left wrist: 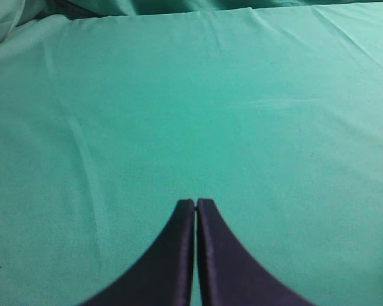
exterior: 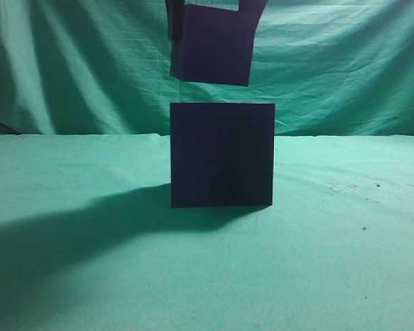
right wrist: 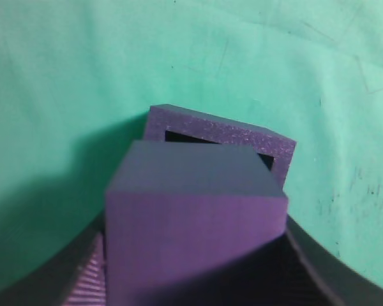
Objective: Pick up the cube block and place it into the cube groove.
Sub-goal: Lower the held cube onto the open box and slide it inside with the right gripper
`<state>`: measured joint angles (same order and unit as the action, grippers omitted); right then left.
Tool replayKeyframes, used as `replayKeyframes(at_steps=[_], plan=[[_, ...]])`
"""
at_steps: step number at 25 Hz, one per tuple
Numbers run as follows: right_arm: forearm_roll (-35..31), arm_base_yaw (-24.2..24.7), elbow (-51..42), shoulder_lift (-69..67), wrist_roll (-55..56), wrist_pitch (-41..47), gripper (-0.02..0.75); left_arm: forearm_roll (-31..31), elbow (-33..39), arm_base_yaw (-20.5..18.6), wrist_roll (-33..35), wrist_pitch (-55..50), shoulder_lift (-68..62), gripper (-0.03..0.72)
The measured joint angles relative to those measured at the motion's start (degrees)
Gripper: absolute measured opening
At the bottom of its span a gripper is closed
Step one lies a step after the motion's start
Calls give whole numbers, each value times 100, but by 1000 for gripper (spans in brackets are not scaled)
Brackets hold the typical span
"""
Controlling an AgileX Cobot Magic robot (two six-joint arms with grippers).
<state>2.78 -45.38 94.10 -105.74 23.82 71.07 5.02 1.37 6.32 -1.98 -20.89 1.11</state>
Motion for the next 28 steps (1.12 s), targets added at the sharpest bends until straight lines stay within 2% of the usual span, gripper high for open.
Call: replayKeyframes(at_steps=[18, 28], plan=[[145, 0, -101, -63, 703, -9, 417, 0, 0, 0, 0, 0, 0, 0], [171, 0, -101, -220, 746, -20, 417, 0, 0, 0, 0, 0, 0, 0]])
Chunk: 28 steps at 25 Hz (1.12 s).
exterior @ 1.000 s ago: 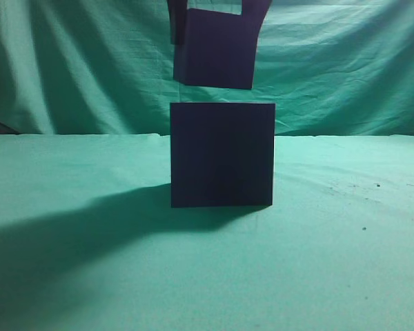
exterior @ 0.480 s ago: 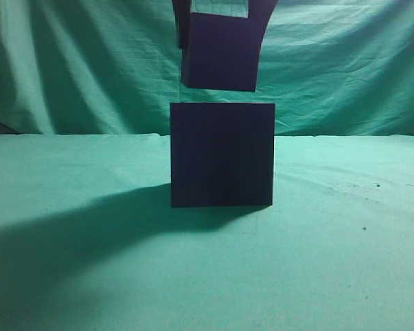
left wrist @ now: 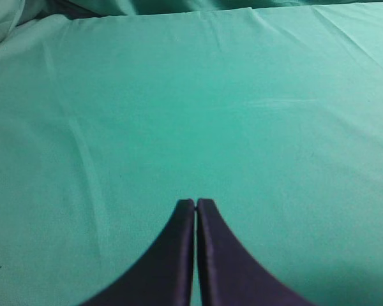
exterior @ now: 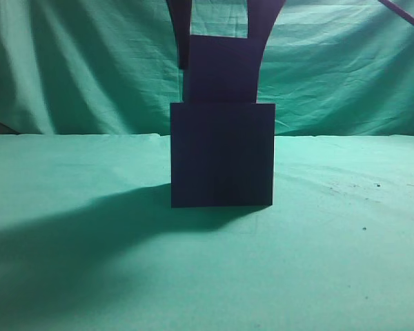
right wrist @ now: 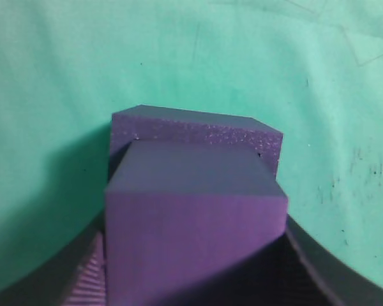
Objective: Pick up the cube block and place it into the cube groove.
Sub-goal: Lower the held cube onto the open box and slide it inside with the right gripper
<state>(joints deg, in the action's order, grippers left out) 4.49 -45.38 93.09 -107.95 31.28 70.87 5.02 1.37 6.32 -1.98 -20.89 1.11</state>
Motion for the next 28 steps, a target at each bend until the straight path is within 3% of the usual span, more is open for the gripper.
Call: replayKeyframes(at_steps=[28], plan=[[-111, 0, -470, 226, -29, -114, 417, 0, 0, 0, 0, 0, 0, 0]])
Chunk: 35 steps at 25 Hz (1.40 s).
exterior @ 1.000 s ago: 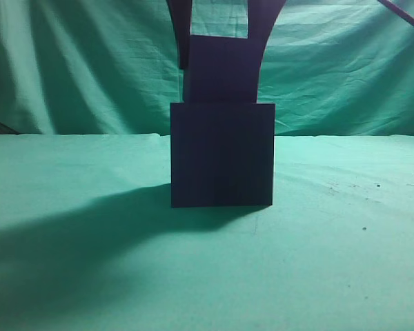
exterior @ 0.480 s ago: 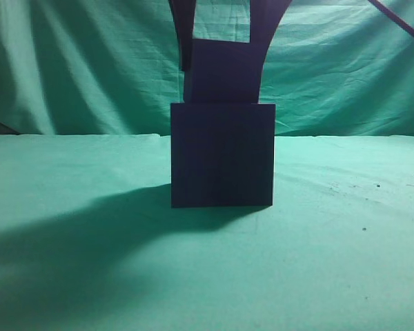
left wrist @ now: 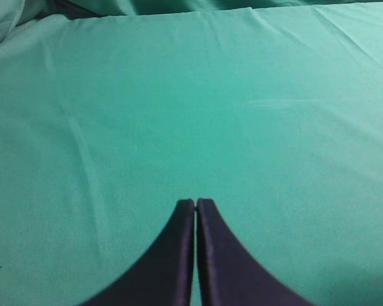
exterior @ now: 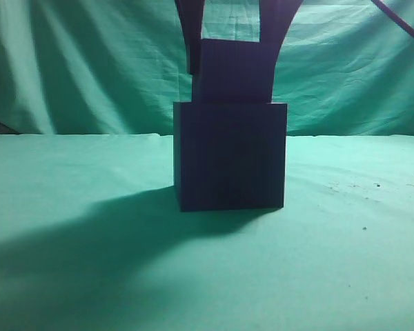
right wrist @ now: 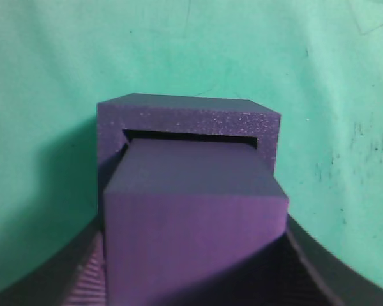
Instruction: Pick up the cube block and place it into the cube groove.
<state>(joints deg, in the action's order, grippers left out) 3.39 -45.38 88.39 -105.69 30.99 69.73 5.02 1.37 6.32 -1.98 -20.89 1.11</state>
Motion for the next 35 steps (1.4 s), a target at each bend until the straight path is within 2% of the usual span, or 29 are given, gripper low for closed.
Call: replayKeyframes(at_steps=[13, 14, 17, 21, 24, 29, 31, 35], plan=[[74, 0, -33, 0, -27, 38, 417, 0, 0, 0, 0, 0, 0, 0], [74, 0, -33, 0, -27, 38, 477, 0, 0, 0, 0, 0, 0, 0], [110, 0, 12, 0, -157, 62, 579, 0, 0, 0, 0, 0, 0, 0], [180, 0, 318, 40, -396, 85, 568, 0, 0, 0, 0, 0, 0, 0], [193, 0, 454, 253, -579, 85, 419, 0, 0, 0, 0, 0, 0, 0], [182, 0, 462, 1153, -674, 134, 76, 0, 0, 0, 0, 0, 0, 0], [182, 0, 450, 1612, -696, 147, 0, 0, 0, 0, 0, 0, 0, 0], [235, 0, -28, 2741, -711, 162, 0, 0, 0, 0, 0, 0, 0, 0]])
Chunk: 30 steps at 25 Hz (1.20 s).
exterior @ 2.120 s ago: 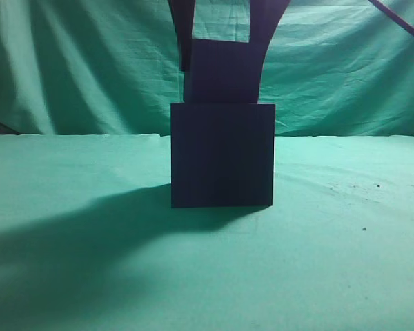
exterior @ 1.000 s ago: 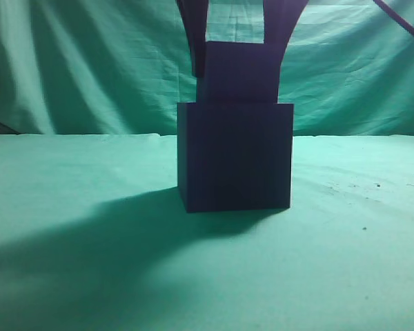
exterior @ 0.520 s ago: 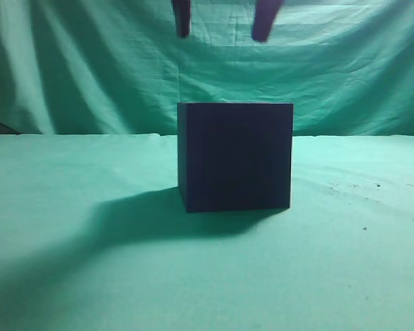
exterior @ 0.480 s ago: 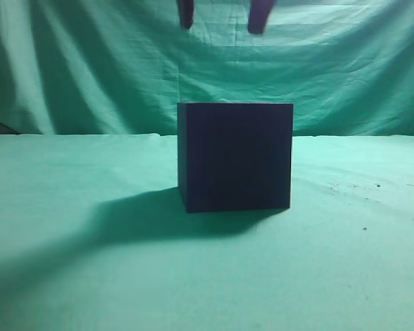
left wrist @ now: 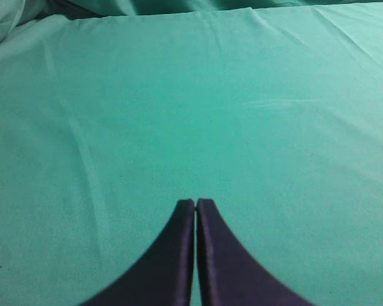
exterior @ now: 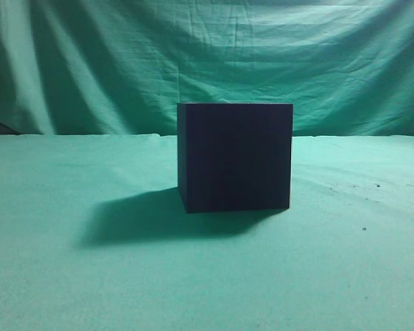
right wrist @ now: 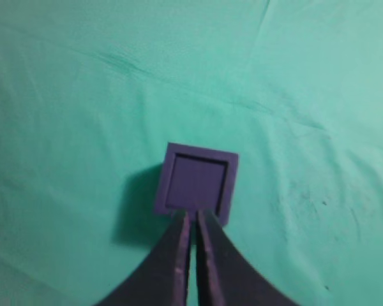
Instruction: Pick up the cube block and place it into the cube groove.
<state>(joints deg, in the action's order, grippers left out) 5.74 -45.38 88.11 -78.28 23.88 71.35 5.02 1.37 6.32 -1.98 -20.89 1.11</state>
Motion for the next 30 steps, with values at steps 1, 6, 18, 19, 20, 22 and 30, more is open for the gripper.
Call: replayKeyframes(at_steps=[1, 6, 18, 19, 20, 22, 30], plan=[[50, 0, -221, 287, -4, 27, 0, 0, 0, 0, 0, 0, 0, 0], [228, 0, -1530, 1555, -104, 65, 0, 0, 0, 0, 0, 0, 0, 0], [-875, 0, -3696, 4400, -1143, -694, 0, 0, 0, 0, 0, 0, 0, 0], [-903, 0, -3714, 4589, -1145, -583, 0, 0, 0, 0, 0, 0, 0, 0], [-921, 0, -3729, 4758, -1158, -442, 0, 0, 0, 0, 0, 0, 0, 0], [-935, 0, -3729, 5011, -1234, -237, 0, 0, 0, 0, 0, 0, 0, 0], [-949, 10, -3829, 5430, -2849, -777, 0, 0, 0, 0, 0, 0, 0, 0]])
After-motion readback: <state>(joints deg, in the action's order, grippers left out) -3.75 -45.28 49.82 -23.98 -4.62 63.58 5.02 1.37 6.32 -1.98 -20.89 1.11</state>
